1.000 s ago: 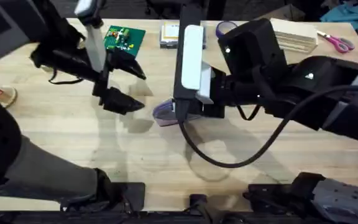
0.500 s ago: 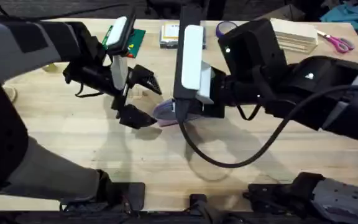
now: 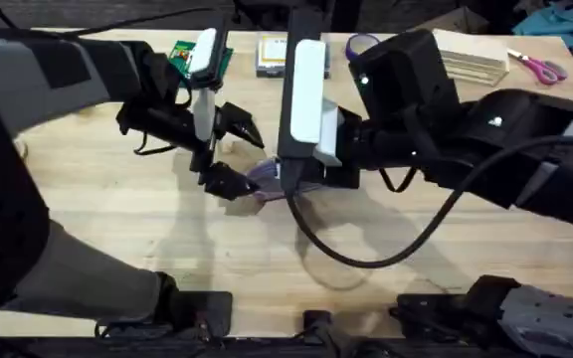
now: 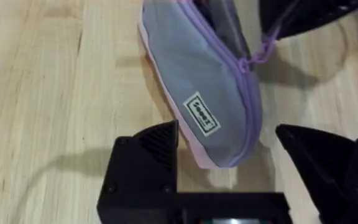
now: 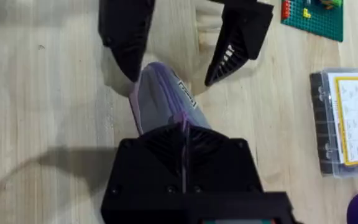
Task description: Unzip the bag, pick up the pens from the table one at a time and place them inside, then zip the bag closed.
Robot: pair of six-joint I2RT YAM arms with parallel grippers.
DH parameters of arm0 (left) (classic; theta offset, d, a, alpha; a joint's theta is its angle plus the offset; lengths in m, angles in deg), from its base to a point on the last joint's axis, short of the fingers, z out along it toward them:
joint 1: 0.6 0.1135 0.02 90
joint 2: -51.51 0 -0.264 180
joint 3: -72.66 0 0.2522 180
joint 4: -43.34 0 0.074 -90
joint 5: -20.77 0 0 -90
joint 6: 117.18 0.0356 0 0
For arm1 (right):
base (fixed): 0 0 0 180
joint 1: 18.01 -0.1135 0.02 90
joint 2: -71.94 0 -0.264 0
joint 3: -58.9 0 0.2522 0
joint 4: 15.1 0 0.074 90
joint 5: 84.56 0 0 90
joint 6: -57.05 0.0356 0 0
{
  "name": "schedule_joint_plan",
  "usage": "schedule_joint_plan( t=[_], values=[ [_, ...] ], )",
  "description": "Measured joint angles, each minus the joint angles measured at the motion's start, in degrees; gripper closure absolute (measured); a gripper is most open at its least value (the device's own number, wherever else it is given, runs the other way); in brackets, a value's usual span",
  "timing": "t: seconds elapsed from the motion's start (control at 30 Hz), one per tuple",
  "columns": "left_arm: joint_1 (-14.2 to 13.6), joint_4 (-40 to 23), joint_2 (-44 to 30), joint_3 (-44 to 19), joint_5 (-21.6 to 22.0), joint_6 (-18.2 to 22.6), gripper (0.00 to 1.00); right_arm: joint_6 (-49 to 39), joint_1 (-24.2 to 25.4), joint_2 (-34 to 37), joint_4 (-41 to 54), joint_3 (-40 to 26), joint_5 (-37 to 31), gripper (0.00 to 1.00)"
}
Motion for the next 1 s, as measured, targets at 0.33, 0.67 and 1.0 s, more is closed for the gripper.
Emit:
schedule_joint_plan(
  t=[0.33,0.67,1.0],
  values=[
    [-1.9,1.1,0.0,0.1,0.1,-5.1,0.847,0.0,0.0,0.0,0.0,0.0,0.0,0.971],
    [-1.9,1.5,0.0,0.2,0.1,-5.8,0.956,1.7,3.4,0.0,0.8,0.0,0.2,0.97],
    [-2.1,1.5,0.0,0.2,-0.1,-5.9,0.956,2.8,9.7,0.0,5.9,-0.1,1.7,0.97]
  ],
)
